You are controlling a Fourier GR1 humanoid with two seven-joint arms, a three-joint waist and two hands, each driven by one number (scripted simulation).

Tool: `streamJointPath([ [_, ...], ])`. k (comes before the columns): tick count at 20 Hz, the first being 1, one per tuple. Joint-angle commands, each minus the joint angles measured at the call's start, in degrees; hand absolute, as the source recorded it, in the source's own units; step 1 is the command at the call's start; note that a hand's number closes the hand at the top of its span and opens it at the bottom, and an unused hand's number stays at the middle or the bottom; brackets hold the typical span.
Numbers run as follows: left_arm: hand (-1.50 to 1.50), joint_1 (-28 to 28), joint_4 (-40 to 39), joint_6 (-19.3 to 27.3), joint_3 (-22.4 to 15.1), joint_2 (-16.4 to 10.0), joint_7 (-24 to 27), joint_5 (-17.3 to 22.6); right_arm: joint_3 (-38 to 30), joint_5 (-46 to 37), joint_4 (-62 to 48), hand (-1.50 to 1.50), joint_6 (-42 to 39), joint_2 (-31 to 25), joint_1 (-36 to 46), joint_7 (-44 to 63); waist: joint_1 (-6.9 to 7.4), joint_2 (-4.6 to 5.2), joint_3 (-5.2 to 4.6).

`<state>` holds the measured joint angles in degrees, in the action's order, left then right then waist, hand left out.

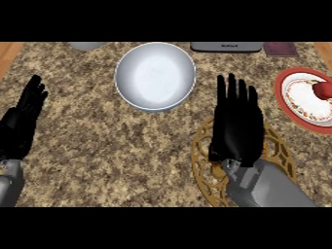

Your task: Pick the sweet potato from the placemat and place it in the bowl

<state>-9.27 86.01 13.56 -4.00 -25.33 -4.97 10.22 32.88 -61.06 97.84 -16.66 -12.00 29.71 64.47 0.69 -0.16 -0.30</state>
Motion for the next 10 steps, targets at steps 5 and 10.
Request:
streamJointPath([
  [5, 0.00, -1.55, -0.45, 0.30, 0.46, 0.33, -0.50, -0.29, -8.05, 4.69, -13.82, -1.50, -17.55, 8.62, 4.68, 11.23, -0.14, 0.19, 0.09],
  [10, 0.00, 0.01, -1.26, -1.01, 0.46, 0.48, 1.52, -0.33, -11.87, 8.17, -18.92, -1.50, -20.44, 11.80, 7.32, 13.13, 0.25, 0.04, 0.12],
])
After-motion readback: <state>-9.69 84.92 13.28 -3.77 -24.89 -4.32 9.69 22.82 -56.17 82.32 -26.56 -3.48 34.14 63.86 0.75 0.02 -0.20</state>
